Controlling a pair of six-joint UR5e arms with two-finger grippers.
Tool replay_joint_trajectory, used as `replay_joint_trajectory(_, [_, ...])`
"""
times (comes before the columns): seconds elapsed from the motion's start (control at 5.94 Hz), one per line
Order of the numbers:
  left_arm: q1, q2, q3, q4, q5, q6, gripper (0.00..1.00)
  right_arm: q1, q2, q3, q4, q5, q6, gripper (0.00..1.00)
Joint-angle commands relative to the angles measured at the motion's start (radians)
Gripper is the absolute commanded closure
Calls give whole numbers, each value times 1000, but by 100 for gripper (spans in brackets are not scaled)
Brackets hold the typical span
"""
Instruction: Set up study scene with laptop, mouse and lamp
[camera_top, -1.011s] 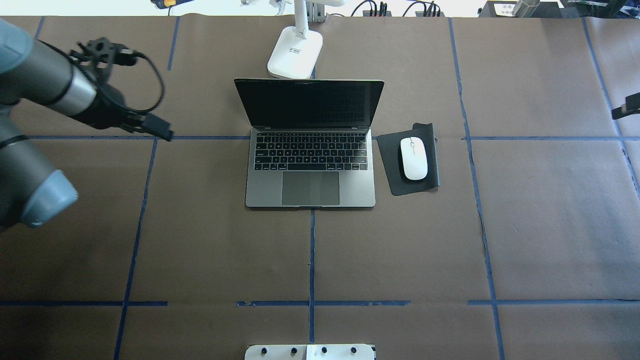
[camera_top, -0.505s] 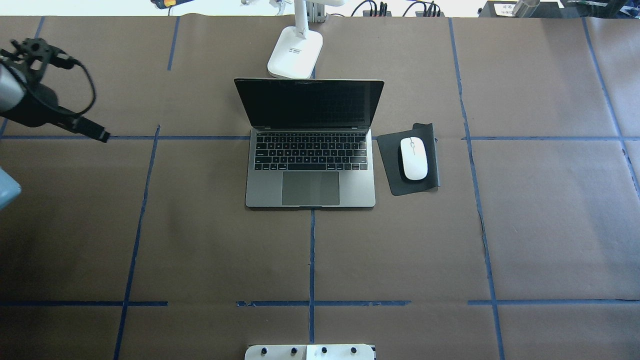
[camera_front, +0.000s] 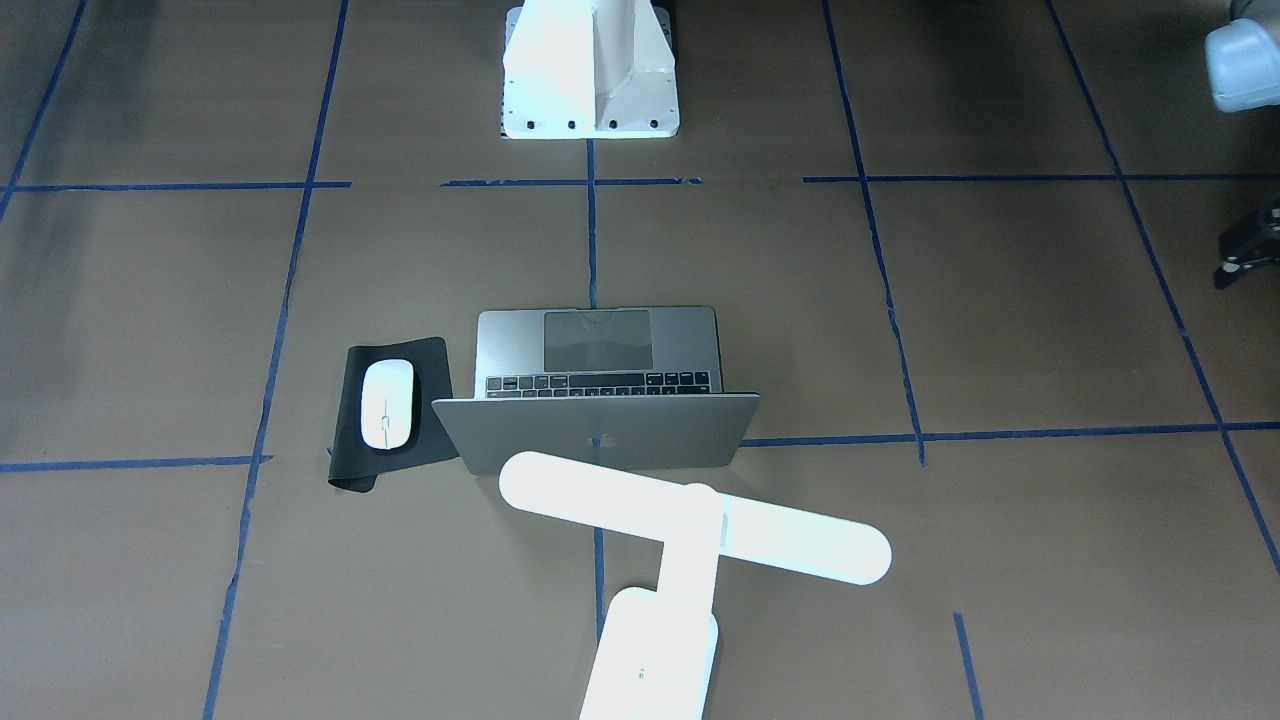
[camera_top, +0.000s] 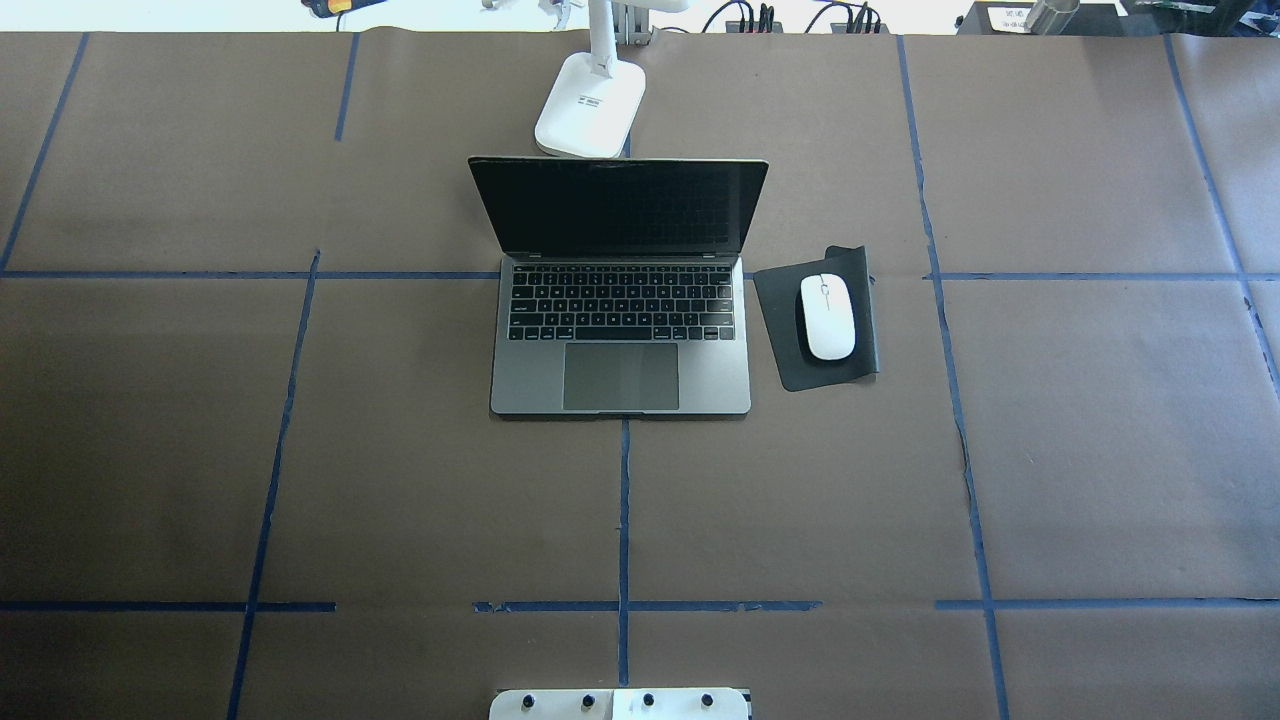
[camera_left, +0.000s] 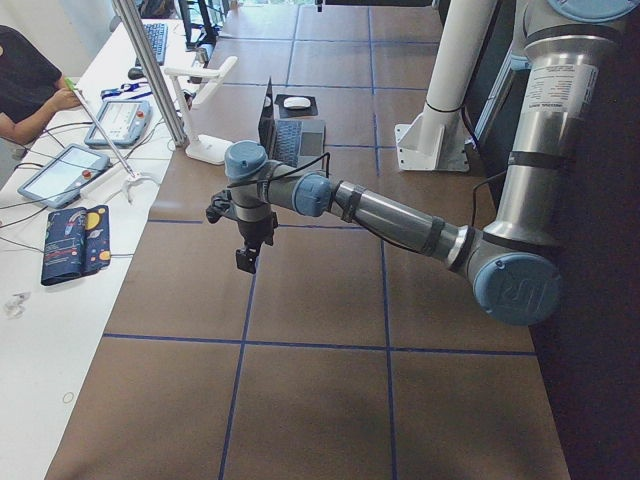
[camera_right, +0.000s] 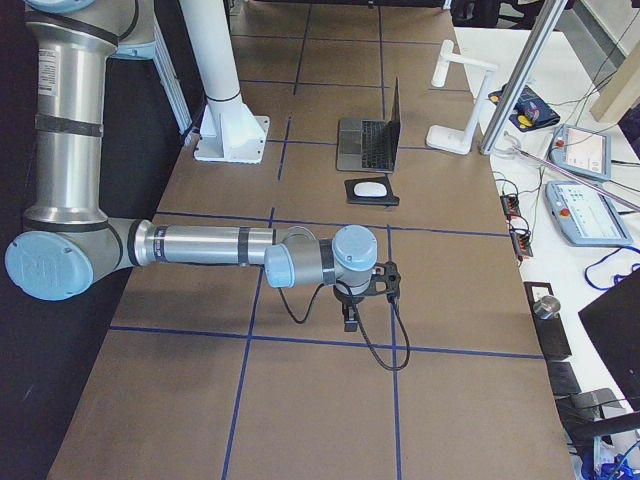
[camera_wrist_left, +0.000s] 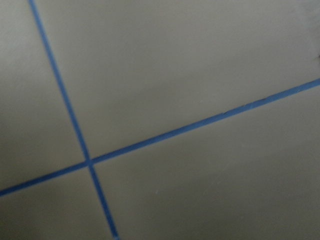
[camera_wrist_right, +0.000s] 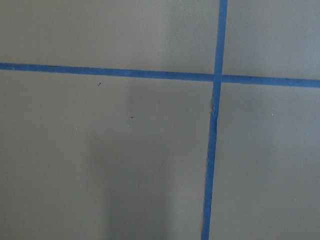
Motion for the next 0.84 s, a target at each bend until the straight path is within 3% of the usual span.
replay_joint_trajectory(0.0, [-114,-10,196,29,-112,191,0,1,-54,56,-1,11,-2,0])
replay_joint_trajectory(0.34, [-117,34,217,36,-108,191,0,11,-92,87,1,21,-2,0])
replay_joint_trajectory(0.67, [-119,69,211,21,-111,44,0,12,-97,84,1,21,-2,0])
